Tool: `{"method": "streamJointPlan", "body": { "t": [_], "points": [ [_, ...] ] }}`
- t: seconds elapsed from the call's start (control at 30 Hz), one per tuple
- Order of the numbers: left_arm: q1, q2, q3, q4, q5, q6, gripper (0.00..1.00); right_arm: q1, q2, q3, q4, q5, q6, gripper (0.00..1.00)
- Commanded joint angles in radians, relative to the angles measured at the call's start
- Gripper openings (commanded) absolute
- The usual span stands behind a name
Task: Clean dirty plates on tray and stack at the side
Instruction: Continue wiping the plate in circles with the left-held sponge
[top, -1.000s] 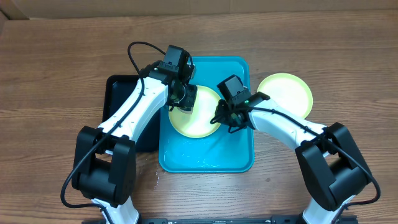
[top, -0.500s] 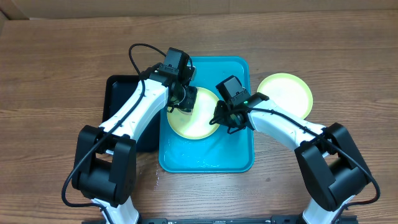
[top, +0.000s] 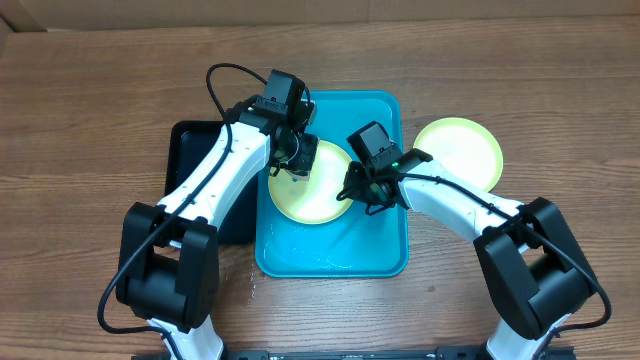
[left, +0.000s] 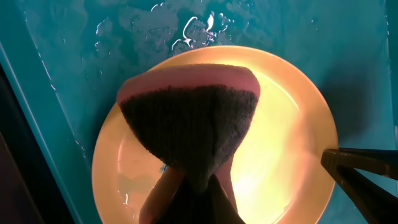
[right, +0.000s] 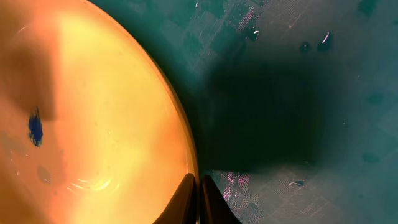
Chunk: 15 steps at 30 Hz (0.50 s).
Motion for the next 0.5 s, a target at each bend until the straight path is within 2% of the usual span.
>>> {"method": "streamJointPlan", "body": {
  "t": [0.0, 0.47],
  "points": [
    [0.01, 0.025, 0.024, -0.007, -0.003, 0.029, 0.04, 0.004, 0.003, -0.01, 0.006, -0.002, -0.007, 0.04],
    [0.01, 0.053, 0.024, -0.02, -0.03, 0.029, 0.04, 0.009, 0.003, -0.01, -0.002, -0.01, -0.007, 0.04]
  ]
}}
